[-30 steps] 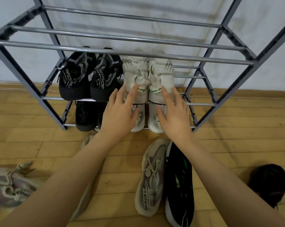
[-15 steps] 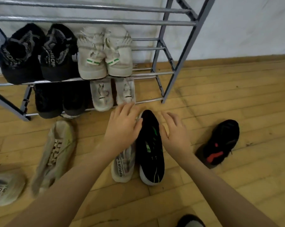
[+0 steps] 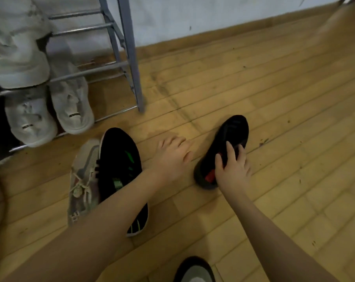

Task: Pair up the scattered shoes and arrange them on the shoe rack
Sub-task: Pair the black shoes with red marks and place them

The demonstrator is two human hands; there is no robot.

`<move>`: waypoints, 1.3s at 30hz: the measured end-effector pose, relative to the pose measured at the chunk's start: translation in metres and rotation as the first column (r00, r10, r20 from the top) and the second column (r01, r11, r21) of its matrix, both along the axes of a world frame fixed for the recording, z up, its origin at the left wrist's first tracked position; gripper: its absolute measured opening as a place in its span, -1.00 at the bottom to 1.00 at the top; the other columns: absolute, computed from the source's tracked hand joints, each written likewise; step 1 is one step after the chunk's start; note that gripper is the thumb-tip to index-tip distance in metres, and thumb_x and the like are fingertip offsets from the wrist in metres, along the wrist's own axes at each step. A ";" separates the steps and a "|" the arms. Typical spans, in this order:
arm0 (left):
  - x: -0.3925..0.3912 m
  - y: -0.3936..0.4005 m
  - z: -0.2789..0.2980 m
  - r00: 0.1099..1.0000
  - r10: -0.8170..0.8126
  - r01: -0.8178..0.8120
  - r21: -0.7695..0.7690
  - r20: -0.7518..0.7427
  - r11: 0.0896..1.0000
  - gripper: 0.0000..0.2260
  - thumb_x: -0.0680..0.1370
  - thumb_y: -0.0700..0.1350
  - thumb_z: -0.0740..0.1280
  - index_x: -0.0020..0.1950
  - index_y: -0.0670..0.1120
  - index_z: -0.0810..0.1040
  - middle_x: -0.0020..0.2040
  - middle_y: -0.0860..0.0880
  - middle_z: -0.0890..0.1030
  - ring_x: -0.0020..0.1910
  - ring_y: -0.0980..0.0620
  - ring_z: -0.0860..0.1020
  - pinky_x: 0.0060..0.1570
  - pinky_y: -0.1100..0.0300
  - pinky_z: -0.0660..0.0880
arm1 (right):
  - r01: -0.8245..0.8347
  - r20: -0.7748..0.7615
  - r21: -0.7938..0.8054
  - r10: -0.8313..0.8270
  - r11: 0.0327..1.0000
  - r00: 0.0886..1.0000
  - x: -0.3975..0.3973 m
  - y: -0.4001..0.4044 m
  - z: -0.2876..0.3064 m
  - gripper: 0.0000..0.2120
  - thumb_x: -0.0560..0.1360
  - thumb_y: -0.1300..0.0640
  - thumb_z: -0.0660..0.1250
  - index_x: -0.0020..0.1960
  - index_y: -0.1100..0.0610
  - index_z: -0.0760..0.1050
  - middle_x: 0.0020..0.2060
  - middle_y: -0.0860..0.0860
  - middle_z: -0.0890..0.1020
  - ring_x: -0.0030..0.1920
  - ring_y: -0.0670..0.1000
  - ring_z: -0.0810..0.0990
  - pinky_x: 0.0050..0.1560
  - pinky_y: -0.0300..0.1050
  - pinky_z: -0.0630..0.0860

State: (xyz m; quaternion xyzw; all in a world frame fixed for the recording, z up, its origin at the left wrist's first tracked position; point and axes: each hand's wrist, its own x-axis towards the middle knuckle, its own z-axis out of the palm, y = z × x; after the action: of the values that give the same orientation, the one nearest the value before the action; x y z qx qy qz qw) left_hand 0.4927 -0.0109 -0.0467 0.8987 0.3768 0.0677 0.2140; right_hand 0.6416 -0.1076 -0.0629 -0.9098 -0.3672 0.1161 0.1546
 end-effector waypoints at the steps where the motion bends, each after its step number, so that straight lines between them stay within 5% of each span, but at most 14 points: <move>1: 0.011 -0.001 -0.004 1.000 -0.023 0.023 0.000 0.000 1.000 -0.59 0.60 0.07 -0.01 0.37 -0.04 0.37 0.32 -0.06 0.44 0.31 -0.12 0.33 0.23 -0.01 0.21 | 0.021 -0.010 -0.015 -0.022 1.000 1.000 0.007 0.001 -0.004 -0.50 0.59 -0.16 0.05 0.49 -0.12 0.07 0.51 0.06 0.07 0.46 0.23 0.09 0.43 0.19 0.04; 6: 0.054 -0.008 -0.033 0.994 -0.105 0.105 0.007 -0.041 0.994 -0.56 0.60 0.09 0.06 0.45 -0.03 0.25 0.35 -0.05 0.42 0.30 -0.12 0.35 0.24 0.00 0.23 | 0.064 -0.066 -0.094 -0.071 0.993 0.995 0.034 0.000 -0.025 -0.40 0.55 -0.28 -0.03 0.51 -0.14 -0.10 0.51 0.15 0.06 0.47 0.20 0.08 0.44 0.15 -0.04; 12: 0.069 -0.011 -0.056 0.991 -0.122 0.119 -0.061 -0.057 0.991 -0.52 0.63 0.04 0.04 0.52 0.02 0.00 0.35 0.02 0.39 0.28 -0.06 0.32 0.26 0.01 0.16 | 0.033 -0.135 -0.004 -0.034 0.999 0.990 0.040 0.000 -0.038 -0.47 0.58 -0.21 0.01 0.51 -0.16 -0.01 0.46 0.14 0.23 0.44 0.12 0.17 0.41 0.07 -0.08; 17: 0.059 -0.019 -0.057 0.983 -0.010 0.039 -0.156 0.181 0.987 -0.56 0.61 -0.14 0.14 0.49 -0.03 0.16 0.33 0.04 0.43 0.24 0.01 0.40 0.17 0.09 0.15 | 0.002 -0.241 0.175 0.041 0.985 0.970 0.032 0.000 -0.033 -0.50 0.59 -0.11 0.08 0.49 -0.20 0.02 0.48 0.06 0.18 0.46 0.01 0.13 0.40 -0.05 -0.12; 21: 0.033 -0.020 -0.050 0.929 0.058 0.005 -0.170 0.365 0.985 -0.56 0.56 -0.10 0.10 0.45 -0.06 0.26 0.26 0.01 0.48 0.19 0.04 0.48 0.15 -0.02 0.35 | 0.045 -0.433 0.364 0.126 0.930 0.893 0.007 0.006 -0.013 -0.48 0.60 -0.01 0.14 0.50 -0.13 0.05 0.50 0.00 0.07 0.48 -0.05 0.05 0.45 0.04 0.19; 23: 0.019 -0.015 -0.038 0.893 0.076 0.008 -0.185 0.444 0.983 -0.56 0.56 -0.09 0.12 0.46 -0.06 0.25 0.28 -0.01 0.46 0.22 0.06 0.47 0.17 -0.06 0.44 | 0.027 -0.417 0.417 0.165 0.908 0.894 -0.005 0.010 0.001 -0.49 0.60 0.02 0.15 0.50 -0.12 0.07 0.51 -0.04 0.06 0.48 -0.10 0.03 0.45 -0.03 0.17; 27: -0.011 -0.014 -0.006 0.833 0.179 -0.074 -0.216 0.523 0.974 -0.53 0.56 -0.18 0.25 0.45 -0.19 0.25 0.22 -0.09 0.42 0.20 0.09 0.43 0.23 0.34 0.37 | -0.059 -0.368 0.482 0.263 0.874 0.892 -0.034 0.023 0.028 -0.50 0.60 -0.01 0.14 0.48 -0.20 0.07 0.49 -0.03 0.13 0.47 -0.05 0.11 0.42 0.08 0.23; 30: -0.041 -0.019 0.022 0.786 0.347 -0.228 -0.282 0.512 0.932 -0.55 0.58 -0.14 0.24 0.45 -0.09 0.26 0.26 0.01 0.37 0.22 0.21 0.37 0.22 0.47 0.28 | -0.190 -0.267 0.541 0.382 0.819 0.885 -0.064 0.034 0.047 -0.51 0.59 -0.07 0.11 0.48 -0.20 0.05 0.47 0.02 0.20 0.47 -0.02 0.17 0.37 0.18 0.28; 39: -0.182 -0.043 0.066 0.653 0.573 -0.502 -0.283 0.496 0.817 -0.55 0.58 -0.14 0.22 0.45 0.04 0.22 0.23 0.06 0.34 0.13 0.48 0.30 0.03 0.61 0.27 | -0.541 -0.124 0.545 0.700 0.640 0.703 -0.189 0.044 0.071 -0.50 0.59 -0.10 0.07 0.50 -0.04 0.11 0.45 0.03 0.28 0.42 0.01 0.29 0.30 0.04 0.35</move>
State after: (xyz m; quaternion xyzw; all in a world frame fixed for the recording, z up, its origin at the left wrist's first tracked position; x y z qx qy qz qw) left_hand 0.3112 -0.0539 0.0192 0.6708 0.5492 0.3655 0.3389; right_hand 0.4530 -0.0631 0.0085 -0.6259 -0.6467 0.2182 0.3775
